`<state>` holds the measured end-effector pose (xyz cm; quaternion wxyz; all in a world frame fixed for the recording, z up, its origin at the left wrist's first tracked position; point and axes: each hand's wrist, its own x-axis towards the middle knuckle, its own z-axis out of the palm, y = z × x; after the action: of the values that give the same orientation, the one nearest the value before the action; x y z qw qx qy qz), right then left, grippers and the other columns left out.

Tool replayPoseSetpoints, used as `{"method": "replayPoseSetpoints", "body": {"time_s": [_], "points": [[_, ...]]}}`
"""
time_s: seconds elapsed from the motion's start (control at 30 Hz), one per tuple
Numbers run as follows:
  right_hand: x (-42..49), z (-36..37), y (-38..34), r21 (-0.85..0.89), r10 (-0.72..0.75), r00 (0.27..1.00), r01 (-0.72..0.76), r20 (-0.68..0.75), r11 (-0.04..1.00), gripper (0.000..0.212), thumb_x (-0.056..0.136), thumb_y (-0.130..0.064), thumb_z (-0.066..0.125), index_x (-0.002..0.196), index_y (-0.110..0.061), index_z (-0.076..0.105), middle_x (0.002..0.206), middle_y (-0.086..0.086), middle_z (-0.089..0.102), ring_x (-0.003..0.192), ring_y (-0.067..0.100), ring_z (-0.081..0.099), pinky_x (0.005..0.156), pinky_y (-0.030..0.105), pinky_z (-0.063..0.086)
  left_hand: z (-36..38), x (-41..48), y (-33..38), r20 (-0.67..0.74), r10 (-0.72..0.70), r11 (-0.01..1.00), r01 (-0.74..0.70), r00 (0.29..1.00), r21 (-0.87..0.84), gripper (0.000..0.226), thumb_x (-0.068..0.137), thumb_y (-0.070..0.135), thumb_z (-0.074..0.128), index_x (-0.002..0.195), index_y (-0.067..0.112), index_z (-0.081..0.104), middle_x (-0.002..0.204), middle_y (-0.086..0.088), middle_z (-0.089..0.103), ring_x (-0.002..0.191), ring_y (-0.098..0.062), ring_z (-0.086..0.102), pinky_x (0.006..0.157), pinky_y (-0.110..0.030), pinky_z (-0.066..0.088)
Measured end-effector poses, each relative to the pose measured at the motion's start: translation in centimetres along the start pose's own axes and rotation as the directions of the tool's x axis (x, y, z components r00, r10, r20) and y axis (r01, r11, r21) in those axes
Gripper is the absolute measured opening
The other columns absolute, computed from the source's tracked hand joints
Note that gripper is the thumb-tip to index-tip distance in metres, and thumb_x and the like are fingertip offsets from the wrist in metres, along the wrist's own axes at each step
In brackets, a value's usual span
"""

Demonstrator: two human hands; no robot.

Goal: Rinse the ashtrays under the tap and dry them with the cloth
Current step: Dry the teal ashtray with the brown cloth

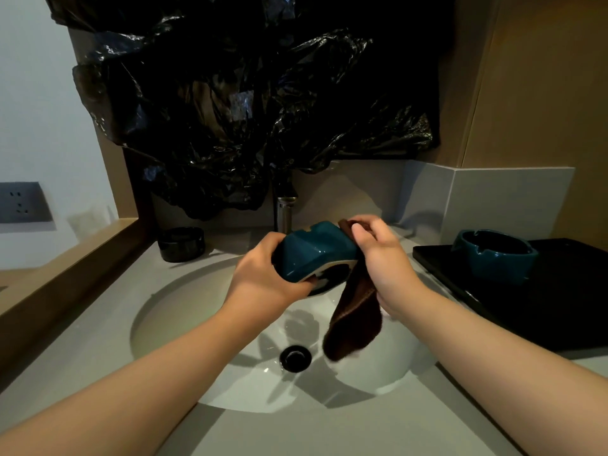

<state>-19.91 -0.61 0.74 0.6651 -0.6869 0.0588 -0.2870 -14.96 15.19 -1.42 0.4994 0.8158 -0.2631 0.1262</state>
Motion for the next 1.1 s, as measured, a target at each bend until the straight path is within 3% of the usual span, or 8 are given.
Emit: {"method": "replayPoseSetpoints", "body": {"time_s": [0.17, 0.27, 0.37, 0.43, 0.53, 0.6, 0.83, 1.1], "points": [[0.5, -0.3, 1.3, 0.26, 0.356, 0.927, -0.375, 0.117, 0.89, 0.021, 0.101, -0.022, 0.039, 0.108, -0.015, 0.058, 0.101, 0.013, 0.065, 0.096, 0.03, 0.062, 0.091, 0.046, 0.049, 0.0, 0.9, 0.0, 0.029, -0.181, 0.967, 0.183, 0.983, -0.179, 0.048, 0.067, 0.023, 0.085, 0.102, 0.032, 0.054, 0.099, 0.014, 0.061, 0.09, -0.003, 0.059, 0.071, -0.019, 0.052], [1.2, -0.8, 1.2, 0.144, 0.37, 0.928, -0.373, 0.047, 0.917, 0.019, 0.098, -0.015, 0.045, 0.095, -0.018, 0.064, 0.095, 0.013, 0.066, 0.093, 0.033, 0.062, 0.087, 0.046, 0.051, -0.2, 1.2, -0.5, 0.131, -0.342, 0.838, 0.365, 0.93, -0.406, 0.034, 0.072, 0.018, 0.082, 0.098, 0.025, 0.06, 0.103, -0.004, 0.068, 0.092, -0.023, 0.068, 0.078, -0.042, 0.06], [1.9, -2.0, 0.7, -0.169, 0.219, 0.968, -0.237, -0.119, 0.957, 0.021, 0.094, -0.014, 0.052, 0.083, -0.024, 0.068, 0.096, 0.012, 0.067, 0.097, 0.035, 0.062, 0.087, 0.043, 0.052, -0.4, 1.1, -0.7, 0.228, -0.378, 0.745, 0.441, 0.897, -0.501, 0.032, 0.077, 0.014, 0.078, 0.106, 0.016, 0.064, 0.1, -0.01, 0.072, 0.089, -0.026, 0.071, 0.07, -0.039, 0.06], [1.9, -2.9, -0.1, -0.252, 0.259, 0.96, -0.279, -0.11, 0.927, 0.017, 0.091, -0.025, 0.056, 0.083, -0.022, 0.071, 0.094, 0.01, 0.071, 0.09, 0.03, 0.065, 0.078, 0.035, 0.053, -0.5, 0.9, -0.5, 0.278, -0.394, 0.701, 0.482, 0.876, -0.526, 0.027, 0.08, 0.015, 0.075, 0.105, 0.013, 0.065, 0.098, -0.011, 0.073, 0.089, -0.026, 0.071, 0.066, -0.037, 0.059], [1.3, -3.4, -1.2, -0.319, 0.522, 0.85, -0.477, 0.07, 0.819, 0.043, 0.084, -0.057, 0.056, 0.09, -0.018, 0.074, 0.086, 0.01, 0.074, 0.077, 0.027, 0.068, 0.063, 0.03, 0.054, -0.5, 0.8, -0.5, 0.332, -0.412, 0.649, 0.529, 0.849, -0.547, 0.024, 0.082, 0.019, 0.073, 0.103, 0.012, 0.065, 0.089, -0.008, 0.075, 0.085, -0.025, 0.072, 0.065, -0.036, 0.059], [0.8, -3.2, -1.4, -0.375, 0.562, 0.806, -0.47, 0.188, 0.799, 0.054, 0.08, -0.064, 0.056, 0.093, -0.014, 0.072, 0.08, 0.011, 0.071, 0.067, 0.025, 0.065, 0.056, 0.03, 0.051, -0.5, 0.7, -0.5, 0.352, -0.414, 0.628, 0.543, 0.84, -0.557, 0.024, 0.082, 0.022, 0.073, 0.102, 0.012, 0.065, 0.086, -0.007, 0.075, 0.083, -0.025, 0.071, 0.066, -0.038, 0.059], [0.2, -2.8, -0.9, -0.44, 0.493, 0.829, -0.351, 0.263, 0.826, 0.027, 0.081, -0.044, 0.069, 0.079, -0.017, 0.071, 0.061, 0.003, 0.065, 0.05, 0.018, 0.059, 0.047, 0.028, 0.049, -0.5, 0.9, -0.7, 0.396, -0.387, 0.64, 0.552, 0.833, -0.535, 0.021, 0.083, 0.03, 0.07, 0.1, 0.017, 0.065, 0.08, -0.002, 0.075, 0.077, -0.022, 0.071, 0.064, -0.035, 0.057], [0.7, -3.2, -1.6, -0.404, 0.62, 0.765, -0.518, 0.175, 0.754, 0.033, 0.079, -0.039, 0.069, 0.089, -0.009, 0.062, 0.074, 0.013, 0.055, 0.064, 0.027, 0.049, 0.058, 0.031, 0.044, -0.9, 0.9, -0.4, 0.546, -0.368, 0.639, 0.632, 0.752, -0.438, 0.029, 0.087, 0.038, 0.064, 0.107, 0.017, 0.063, 0.097, -0.011, 0.071, 0.082, -0.027, 0.071, 0.075, -0.042, 0.057]]}}
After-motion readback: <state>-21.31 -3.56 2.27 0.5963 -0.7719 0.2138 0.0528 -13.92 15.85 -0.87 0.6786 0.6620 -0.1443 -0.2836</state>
